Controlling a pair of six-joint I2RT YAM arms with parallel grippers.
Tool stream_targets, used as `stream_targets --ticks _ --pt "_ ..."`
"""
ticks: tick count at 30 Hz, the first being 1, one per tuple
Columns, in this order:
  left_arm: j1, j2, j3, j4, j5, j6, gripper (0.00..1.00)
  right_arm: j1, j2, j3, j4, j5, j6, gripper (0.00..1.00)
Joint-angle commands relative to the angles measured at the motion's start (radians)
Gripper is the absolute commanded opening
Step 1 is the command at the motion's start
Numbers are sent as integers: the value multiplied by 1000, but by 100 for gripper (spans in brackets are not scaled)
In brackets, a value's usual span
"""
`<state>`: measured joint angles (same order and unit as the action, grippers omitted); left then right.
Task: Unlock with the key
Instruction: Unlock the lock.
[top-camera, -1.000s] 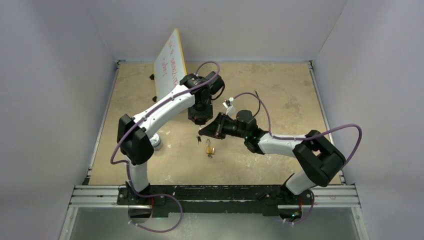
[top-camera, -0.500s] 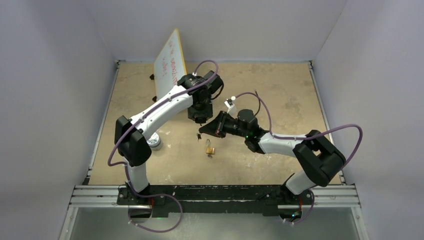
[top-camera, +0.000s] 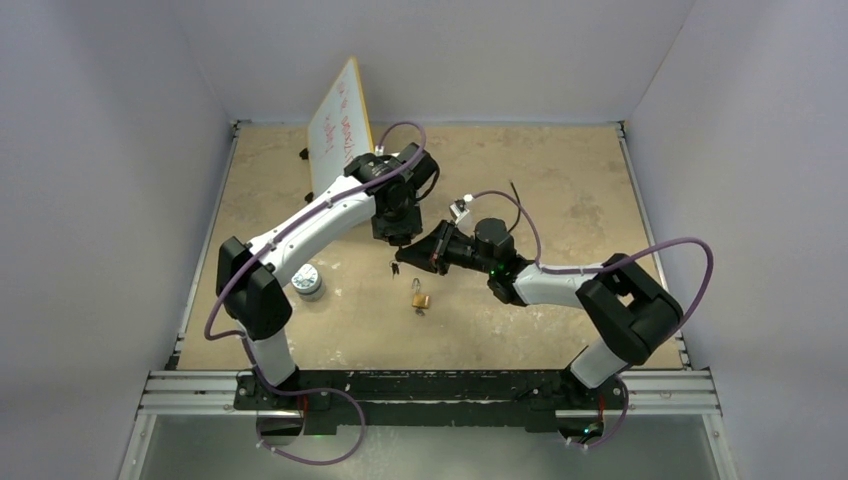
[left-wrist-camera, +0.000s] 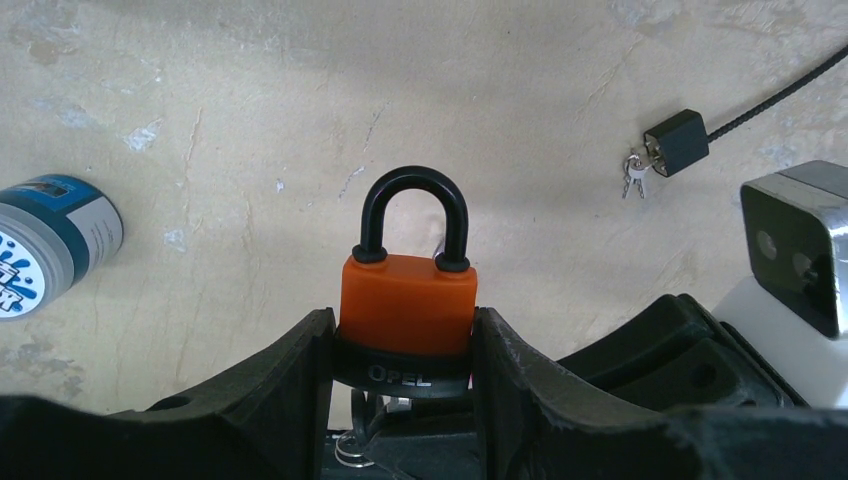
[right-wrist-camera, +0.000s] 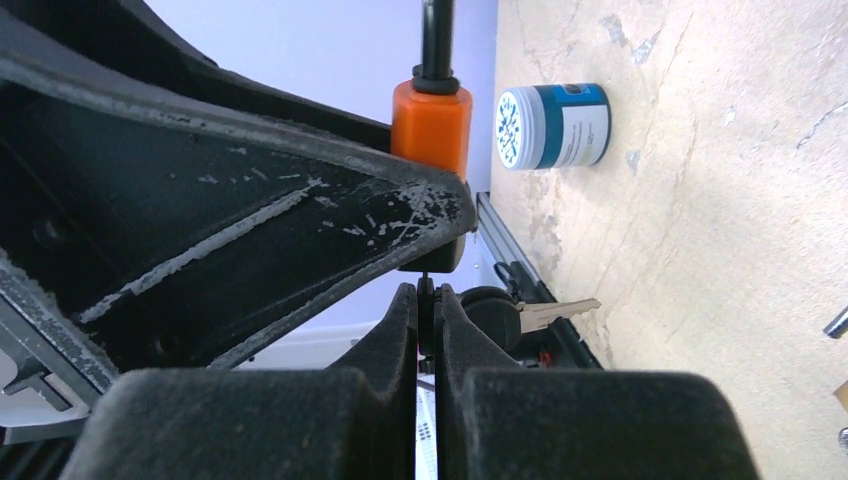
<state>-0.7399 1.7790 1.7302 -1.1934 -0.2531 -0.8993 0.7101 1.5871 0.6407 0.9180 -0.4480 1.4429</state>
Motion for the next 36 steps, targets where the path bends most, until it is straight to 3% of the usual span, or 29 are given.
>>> stream_targets --ticks 1,6,18,26,29,36 --pt "-3 -85 -28 6 60 -45 0 -19 21 53 86 70 101 0" --pt "-3 -118 -68 48 85 -71 0 -19 23 53 96 113 158 0" --pt "-1 -178 -175 114 160 -94 0 -48 30 174 -116 270 92 0" --pt "16 -210 -203 129 204 -79 0 -99 -25 214 -136 267 -258 0" --pt "30 -229 -216 154 243 -70 0 -114 -16 222 -113 189 -415 0" --pt "44 -271 -267 215 294 -62 0 -141 -33 207 -80 95 -517 0"
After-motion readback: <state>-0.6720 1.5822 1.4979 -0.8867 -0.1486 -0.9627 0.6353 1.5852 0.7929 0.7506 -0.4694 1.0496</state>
